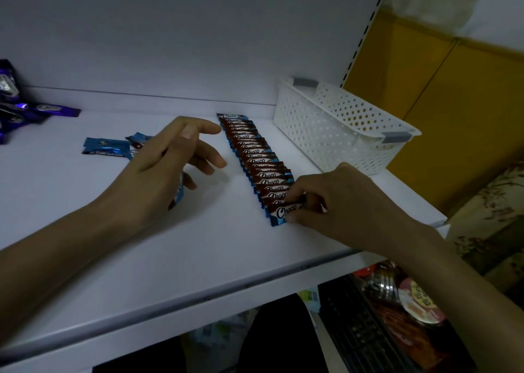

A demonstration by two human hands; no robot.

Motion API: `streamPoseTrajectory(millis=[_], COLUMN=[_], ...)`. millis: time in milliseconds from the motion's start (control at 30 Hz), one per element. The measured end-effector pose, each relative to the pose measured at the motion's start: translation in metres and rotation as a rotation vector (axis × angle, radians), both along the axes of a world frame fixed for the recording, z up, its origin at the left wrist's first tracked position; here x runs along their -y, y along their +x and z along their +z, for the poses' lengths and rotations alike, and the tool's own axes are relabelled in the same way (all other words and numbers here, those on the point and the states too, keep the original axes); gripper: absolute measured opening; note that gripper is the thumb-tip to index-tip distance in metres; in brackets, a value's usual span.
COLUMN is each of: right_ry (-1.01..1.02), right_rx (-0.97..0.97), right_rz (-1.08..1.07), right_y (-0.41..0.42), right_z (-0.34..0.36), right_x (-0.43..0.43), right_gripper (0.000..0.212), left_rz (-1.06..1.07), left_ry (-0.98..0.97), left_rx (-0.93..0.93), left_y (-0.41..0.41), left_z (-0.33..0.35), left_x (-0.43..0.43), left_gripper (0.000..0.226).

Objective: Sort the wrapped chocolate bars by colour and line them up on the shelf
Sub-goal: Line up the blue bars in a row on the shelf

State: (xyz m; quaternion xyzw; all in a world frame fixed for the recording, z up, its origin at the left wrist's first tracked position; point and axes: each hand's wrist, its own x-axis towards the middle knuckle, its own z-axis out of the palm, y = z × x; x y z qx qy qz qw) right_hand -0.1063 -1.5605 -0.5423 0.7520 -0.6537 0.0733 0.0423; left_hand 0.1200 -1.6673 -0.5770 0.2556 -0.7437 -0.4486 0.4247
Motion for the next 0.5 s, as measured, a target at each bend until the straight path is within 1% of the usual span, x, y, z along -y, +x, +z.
streamPoseTrajectory(millis=[67,133,267,333,433,500], right_ry=[-0.025,-0.078,-0.089,-0.095,-0.044,-0.001], right_rx=[0.037,0.113,0.443,0.534,0.605,0.701], right_rz=[-0.013,-0.019,0.046,0.105,0.186,0.232], right_y=[0.002,0.007,0.030,0.051,0.081,0.094], right_z=[0.001,0.001,-0.001,-0.002,-0.002,-0.002], right_x=[-0.001,-0.002,0.006,0.014,0.032,0.043], right_gripper=[0.034,0.033,0.025,0.021,0.023,0.018], left_rz=[-0.006,-0.025,-0.081,-0.112,-0.182,-0.205], left_ry=[-0.001,0.011,0.100,0.149,0.249,0.303], left_rx=[0.003,-0.003,-0.096,-0.143,-0.236,-0.304], left_y=[0.000,0.000,-0.002,-0.003,0.000,0.002], left_z=[-0.001,0.000,0.001,0.002,0.006,0.009], left_x=[0.000,0.000,0.001,-0.001,-0.003,-0.003], left_gripper=[0.034,0.037,0.048,0.055,0.062,0.063])
